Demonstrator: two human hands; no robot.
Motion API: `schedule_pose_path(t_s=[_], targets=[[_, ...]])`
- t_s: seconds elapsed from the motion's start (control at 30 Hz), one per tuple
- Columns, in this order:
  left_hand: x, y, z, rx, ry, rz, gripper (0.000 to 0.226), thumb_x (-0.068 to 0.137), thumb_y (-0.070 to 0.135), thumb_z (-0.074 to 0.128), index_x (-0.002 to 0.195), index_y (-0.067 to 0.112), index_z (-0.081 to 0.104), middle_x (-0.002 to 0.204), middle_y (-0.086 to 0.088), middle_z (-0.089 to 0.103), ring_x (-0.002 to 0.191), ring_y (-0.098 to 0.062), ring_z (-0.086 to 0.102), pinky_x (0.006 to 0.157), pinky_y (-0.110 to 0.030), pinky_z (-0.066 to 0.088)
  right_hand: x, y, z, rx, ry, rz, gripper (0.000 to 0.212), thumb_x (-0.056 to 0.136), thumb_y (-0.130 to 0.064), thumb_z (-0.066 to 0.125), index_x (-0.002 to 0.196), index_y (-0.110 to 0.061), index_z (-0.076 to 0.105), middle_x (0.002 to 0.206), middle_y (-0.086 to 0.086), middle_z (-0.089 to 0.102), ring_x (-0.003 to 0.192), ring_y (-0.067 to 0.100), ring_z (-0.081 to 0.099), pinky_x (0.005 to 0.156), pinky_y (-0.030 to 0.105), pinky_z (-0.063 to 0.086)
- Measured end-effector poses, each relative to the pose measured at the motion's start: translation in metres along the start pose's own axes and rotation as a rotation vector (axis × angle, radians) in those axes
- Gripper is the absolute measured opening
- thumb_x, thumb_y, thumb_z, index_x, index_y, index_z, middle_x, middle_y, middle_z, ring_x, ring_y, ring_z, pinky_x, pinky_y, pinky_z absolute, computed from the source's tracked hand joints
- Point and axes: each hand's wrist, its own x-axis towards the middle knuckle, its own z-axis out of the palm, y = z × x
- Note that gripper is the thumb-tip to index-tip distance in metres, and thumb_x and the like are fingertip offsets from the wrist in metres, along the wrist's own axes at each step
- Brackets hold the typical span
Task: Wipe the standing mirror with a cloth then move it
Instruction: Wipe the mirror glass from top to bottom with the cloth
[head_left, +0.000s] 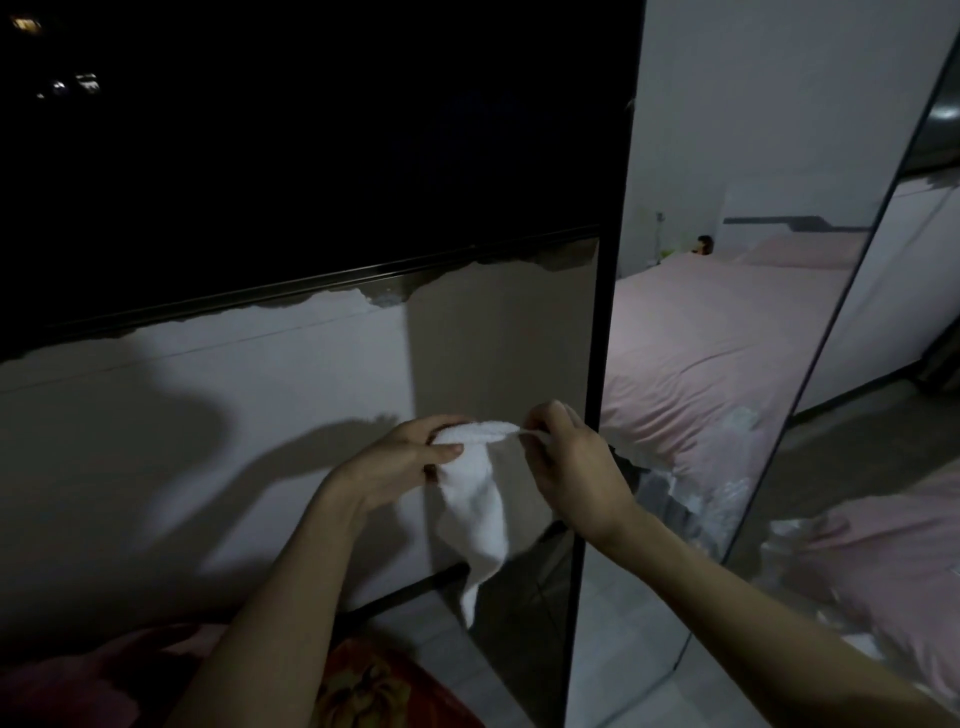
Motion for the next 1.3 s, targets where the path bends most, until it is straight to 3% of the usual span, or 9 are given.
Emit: schedule_pose_path(t_s=[0.13, 0.3, 0.43, 0.53, 0.67, 0.83, 1.0, 1.13, 1.3], targets=[[0.0, 0.006, 0.004, -0.355, -0.051, 0.079, 0.048, 0.074, -0.001, 0.055, 0.119, 0.013, 0.059, 0.096, -0.005, 0.071, 0.084, -0.018, 0.068, 0.072, -0.029, 0.057, -0.011, 0.002, 0.007, 0.126, -0.108, -0.094, 0.008, 0.089, -0.016, 0.057, 0.092, -0.008, 0.055, 0.09, 0.005, 0.057, 0.076, 0.017, 0.057, 0.066, 0.03, 0.046], [0.007, 0.016, 0.017, -0.33, 0.092, 0.161, 0.027, 0.08, 0.014, 0.064, 0.108, 0.013, 0.067, 0.106, -0.006, 0.071, 0.101, -0.022, 0.064, 0.076, -0.027, 0.055, -0.015, 0.002, 0.014, 0.227, -0.337, -0.131, 0.022, 0.09, -0.026, 0.051, 0.109, -0.017, 0.058, 0.101, -0.004, 0.057, 0.09, 0.007, 0.058, 0.078, 0.019, 0.048], [0.004, 0.022, 0.015, -0.287, 0.19, 0.21, 0.034, 0.068, 0.006, 0.052, 0.1, 0.008, 0.063, 0.092, -0.009, 0.069, 0.086, -0.021, 0.063, 0.065, -0.025, 0.053, -0.016, 0.001, 0.012, 0.377, -0.235, 0.057, 0.016, 0.096, -0.021, 0.046, 0.108, -0.016, 0.055, 0.093, -0.011, 0.058, 0.087, 0.008, 0.063, 0.074, 0.022, 0.054], [-0.004, 0.032, 0.011, -0.312, 0.131, 0.235, 0.035, 0.064, 0.007, 0.047, 0.096, 0.01, 0.061, 0.09, -0.008, 0.066, 0.083, -0.019, 0.062, 0.064, -0.025, 0.051, -0.008, -0.003, 0.013, 0.5, -0.081, 0.219, 0.025, 0.094, -0.026, 0.049, 0.117, -0.017, 0.047, 0.112, -0.01, 0.051, 0.101, 0.01, 0.058, 0.079, 0.027, 0.055], [-0.013, 0.045, 0.016, -0.35, -0.011, 0.251, 0.036, 0.067, 0.003, 0.044, 0.098, 0.011, 0.06, 0.09, -0.003, 0.071, 0.082, -0.016, 0.067, 0.066, -0.025, 0.055, 0.005, -0.016, 0.016, 0.815, -0.297, 0.362, 0.056, 0.092, -0.044, 0.048, 0.141, -0.029, 0.023, 0.127, -0.014, 0.043, 0.11, 0.0, 0.05, 0.073, 0.009, 0.049], [-0.02, 0.054, 0.017, -0.274, -0.025, 0.254, 0.041, 0.069, 0.001, 0.045, 0.106, 0.012, 0.06, 0.101, -0.001, 0.069, 0.09, -0.017, 0.067, 0.073, -0.027, 0.056, 0.013, -0.016, 0.02, 1.03, -0.356, 0.459, 0.053, 0.083, -0.04, 0.057, 0.13, -0.02, 0.046, 0.124, 0.002, 0.06, 0.109, 0.019, 0.062, 0.094, 0.041, 0.051], [-0.016, 0.043, -0.004, -0.089, 0.251, 0.247, 0.036, 0.079, 0.004, 0.053, 0.106, 0.025, 0.064, 0.111, -0.001, 0.064, 0.095, -0.018, 0.062, 0.069, -0.025, 0.05, 0.014, -0.015, 0.018, 0.703, -0.287, 0.643, 0.031, 0.087, -0.024, 0.062, 0.11, -0.004, 0.06, 0.094, 0.004, 0.066, 0.083, 0.017, 0.063, 0.072, 0.028, 0.053], [-0.011, 0.028, -0.006, 0.164, 0.529, 0.241, 0.036, 0.088, -0.007, 0.044, 0.112, 0.014, 0.06, 0.105, -0.004, 0.061, 0.089, -0.012, 0.058, 0.055, -0.011, 0.046, 0.014, -0.015, 0.02, 0.638, -0.165, 0.653, 0.024, 0.088, -0.027, 0.061, 0.104, -0.009, 0.062, 0.084, -0.006, 0.056, 0.078, 0.007, 0.052, 0.078, 0.029, 0.044], [0.0, 0.012, -0.01, 0.288, 0.784, 0.211, 0.034, 0.086, 0.003, 0.061, 0.119, 0.012, 0.057, 0.111, -0.005, 0.061, 0.1, -0.019, 0.058, 0.088, -0.032, 0.049, 0.018, -0.017, 0.025, 0.493, 0.022, 0.614, 0.024, 0.09, -0.026, 0.058, 0.102, -0.006, 0.064, 0.09, 0.002, 0.058, 0.083, 0.017, 0.056, 0.081, 0.037, 0.05]])
